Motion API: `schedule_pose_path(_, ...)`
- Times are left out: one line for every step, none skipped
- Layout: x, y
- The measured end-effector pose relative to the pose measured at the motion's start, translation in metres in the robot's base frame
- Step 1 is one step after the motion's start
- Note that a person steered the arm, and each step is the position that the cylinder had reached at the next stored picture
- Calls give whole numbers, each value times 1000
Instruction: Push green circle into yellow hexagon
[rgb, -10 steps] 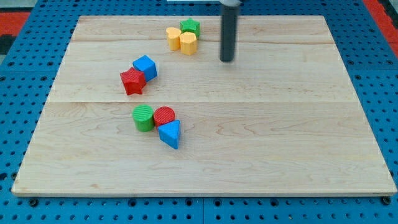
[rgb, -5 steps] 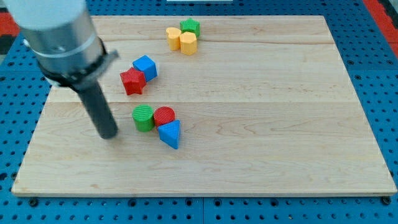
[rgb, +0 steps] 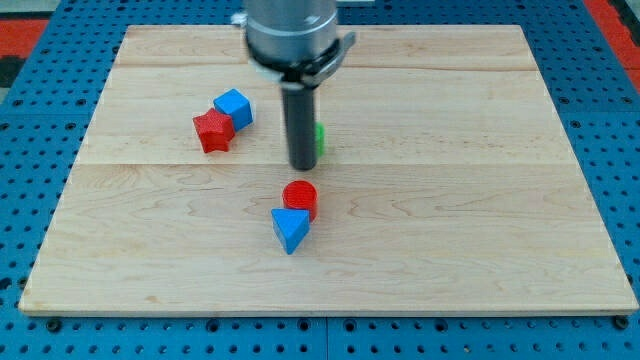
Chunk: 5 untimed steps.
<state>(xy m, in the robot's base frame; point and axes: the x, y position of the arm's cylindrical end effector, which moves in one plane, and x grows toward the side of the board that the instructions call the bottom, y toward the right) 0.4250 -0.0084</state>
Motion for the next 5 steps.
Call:
schedule_pose_path(-62,17)
schedule_pose_path(-102,20)
schedule_pose_path(-100,36)
schedule_pose_path(-100,54)
schedule_pose_path(-99,67)
